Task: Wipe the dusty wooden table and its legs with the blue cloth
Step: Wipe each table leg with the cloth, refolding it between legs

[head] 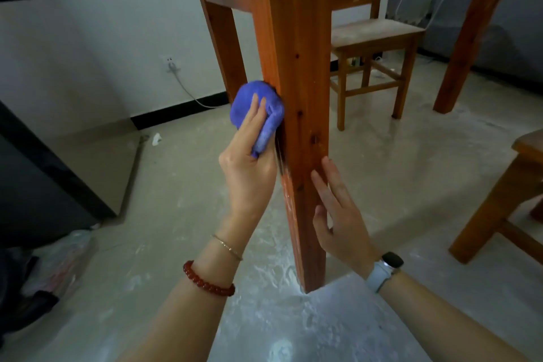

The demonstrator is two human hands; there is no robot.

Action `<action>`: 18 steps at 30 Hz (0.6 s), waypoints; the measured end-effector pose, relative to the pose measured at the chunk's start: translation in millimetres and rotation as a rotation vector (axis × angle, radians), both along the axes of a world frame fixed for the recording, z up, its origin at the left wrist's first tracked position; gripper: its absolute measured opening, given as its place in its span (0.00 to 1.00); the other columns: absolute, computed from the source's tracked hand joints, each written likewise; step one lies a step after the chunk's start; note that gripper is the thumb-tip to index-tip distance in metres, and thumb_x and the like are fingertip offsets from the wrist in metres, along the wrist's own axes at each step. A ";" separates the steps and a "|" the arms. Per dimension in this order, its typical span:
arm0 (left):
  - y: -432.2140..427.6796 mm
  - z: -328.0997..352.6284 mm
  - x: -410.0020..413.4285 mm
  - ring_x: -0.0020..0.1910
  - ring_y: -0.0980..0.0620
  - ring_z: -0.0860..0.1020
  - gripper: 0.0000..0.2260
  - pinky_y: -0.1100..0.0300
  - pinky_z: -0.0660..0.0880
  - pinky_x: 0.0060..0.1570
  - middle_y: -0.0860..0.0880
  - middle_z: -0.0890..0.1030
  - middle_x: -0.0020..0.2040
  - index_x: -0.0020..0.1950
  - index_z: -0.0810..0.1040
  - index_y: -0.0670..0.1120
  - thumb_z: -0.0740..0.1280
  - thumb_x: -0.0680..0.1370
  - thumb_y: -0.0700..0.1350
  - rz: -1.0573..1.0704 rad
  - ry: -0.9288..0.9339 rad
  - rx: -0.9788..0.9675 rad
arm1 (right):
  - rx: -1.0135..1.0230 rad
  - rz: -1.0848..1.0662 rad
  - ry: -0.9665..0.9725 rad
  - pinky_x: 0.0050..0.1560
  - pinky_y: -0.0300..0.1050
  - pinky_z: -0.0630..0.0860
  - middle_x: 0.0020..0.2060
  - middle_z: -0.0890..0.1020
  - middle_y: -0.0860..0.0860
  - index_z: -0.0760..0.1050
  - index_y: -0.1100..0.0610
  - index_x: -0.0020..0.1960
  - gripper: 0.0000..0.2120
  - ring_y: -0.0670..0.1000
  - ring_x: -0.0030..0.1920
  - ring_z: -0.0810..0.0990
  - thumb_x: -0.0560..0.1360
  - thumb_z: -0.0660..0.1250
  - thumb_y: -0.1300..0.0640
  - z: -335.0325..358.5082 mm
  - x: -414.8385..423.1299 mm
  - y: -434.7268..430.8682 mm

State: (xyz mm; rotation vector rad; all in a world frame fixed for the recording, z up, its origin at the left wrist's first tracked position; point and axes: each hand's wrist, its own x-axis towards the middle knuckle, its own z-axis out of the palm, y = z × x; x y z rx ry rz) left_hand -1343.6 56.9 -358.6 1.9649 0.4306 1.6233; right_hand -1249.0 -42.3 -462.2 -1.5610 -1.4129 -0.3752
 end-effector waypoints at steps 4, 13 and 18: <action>-9.6 -73.2 -11.9 0.60 0.46 0.76 0.20 0.46 0.74 0.56 0.49 0.71 0.63 0.65 0.65 0.41 0.62 0.74 0.40 -0.008 0.112 -0.062 | -0.075 -0.008 0.031 0.71 0.33 0.53 0.72 0.57 0.56 0.61 0.65 0.70 0.25 0.58 0.73 0.56 0.72 0.53 0.64 -38.1 -5.9 -6.8; -19.4 -228.9 -46.8 0.56 0.53 0.74 0.20 0.71 0.70 0.56 0.46 0.72 0.61 0.62 0.73 0.41 0.57 0.71 0.41 -0.154 0.590 -0.191 | -0.240 -0.009 0.038 0.71 0.31 0.50 0.74 0.54 0.53 0.61 0.63 0.70 0.25 0.56 0.75 0.50 0.73 0.52 0.64 -108.2 -15.2 -10.9; -22.8 -183.9 -35.6 0.45 0.77 0.74 0.18 0.80 0.67 0.48 0.63 0.76 0.51 0.61 0.71 0.53 0.64 0.76 0.36 -0.071 0.292 -0.497 | -0.248 0.004 0.079 0.69 0.28 0.50 0.74 0.52 0.52 0.59 0.60 0.71 0.24 0.54 0.75 0.47 0.75 0.52 0.62 -109.8 -20.8 -9.7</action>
